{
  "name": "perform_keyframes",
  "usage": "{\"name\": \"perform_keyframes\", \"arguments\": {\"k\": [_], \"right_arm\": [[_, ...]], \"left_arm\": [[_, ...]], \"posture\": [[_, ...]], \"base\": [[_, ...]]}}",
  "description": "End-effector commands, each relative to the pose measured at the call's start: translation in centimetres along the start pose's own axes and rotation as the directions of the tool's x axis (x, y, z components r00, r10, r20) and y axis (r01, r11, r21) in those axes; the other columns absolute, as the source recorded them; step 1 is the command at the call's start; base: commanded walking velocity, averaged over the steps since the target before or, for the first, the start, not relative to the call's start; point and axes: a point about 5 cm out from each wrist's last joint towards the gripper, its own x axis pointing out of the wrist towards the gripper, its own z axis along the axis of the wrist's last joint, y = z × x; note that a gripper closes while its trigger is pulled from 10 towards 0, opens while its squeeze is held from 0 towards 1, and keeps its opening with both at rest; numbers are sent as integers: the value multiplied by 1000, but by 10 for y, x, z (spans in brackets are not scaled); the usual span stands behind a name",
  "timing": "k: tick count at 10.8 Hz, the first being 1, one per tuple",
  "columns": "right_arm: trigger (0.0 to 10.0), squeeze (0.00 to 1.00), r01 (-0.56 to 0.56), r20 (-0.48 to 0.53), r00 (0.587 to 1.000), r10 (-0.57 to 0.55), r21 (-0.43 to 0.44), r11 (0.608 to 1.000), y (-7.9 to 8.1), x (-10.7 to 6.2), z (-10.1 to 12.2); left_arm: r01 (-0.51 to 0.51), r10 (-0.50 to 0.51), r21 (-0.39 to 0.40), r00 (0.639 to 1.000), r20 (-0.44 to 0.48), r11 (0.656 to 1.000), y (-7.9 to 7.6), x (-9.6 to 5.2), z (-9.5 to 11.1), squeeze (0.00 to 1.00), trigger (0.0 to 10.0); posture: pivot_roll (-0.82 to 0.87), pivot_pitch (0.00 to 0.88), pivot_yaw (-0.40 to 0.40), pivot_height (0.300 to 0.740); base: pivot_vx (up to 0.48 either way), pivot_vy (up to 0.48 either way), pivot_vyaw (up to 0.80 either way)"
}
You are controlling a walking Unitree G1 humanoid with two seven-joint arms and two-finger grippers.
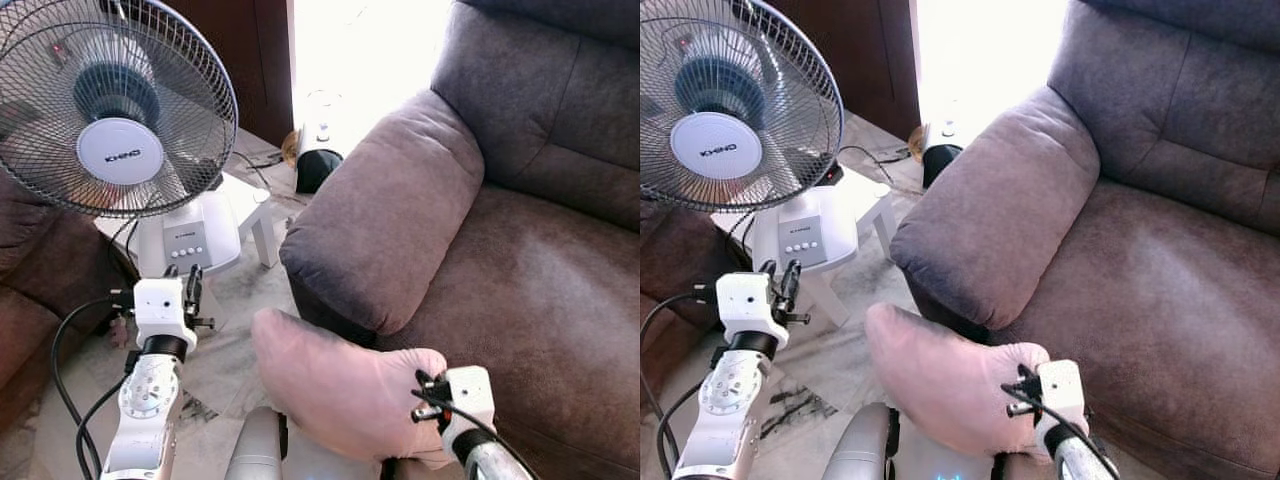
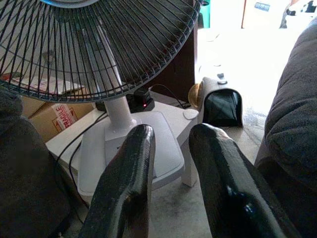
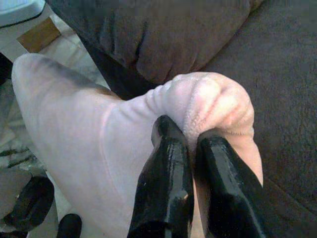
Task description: Move the pillow to the sofa from floor
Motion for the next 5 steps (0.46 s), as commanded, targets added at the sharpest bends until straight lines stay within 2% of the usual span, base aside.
{"name": "perform_keyframes", "arguments": {"k": [1,2,5], "right_arm": [[10000,0,26,276,961,-19,-22,999,-5,3,64],[10000,0,21,302,953,-14,-20,1000,-4,4,73],[10000,0,21,319,948,-13,-22,1000,-5,10,82]], "left_arm": [[-7,7,-11,1000,-12,1000,4,-3,-4,0,10000],[-9,9,-14,1000,-10,1000,4,-3,-4,0,10000],[-7,7,-21,1000,-6,1000,3,-3,-4,0,10000]], "posture": [[119,103,-25,660],[119,104,-26,660],[118,104,-28,660]], "base": [[0,0,0],[0,0,0],[-241,0,0]]}}
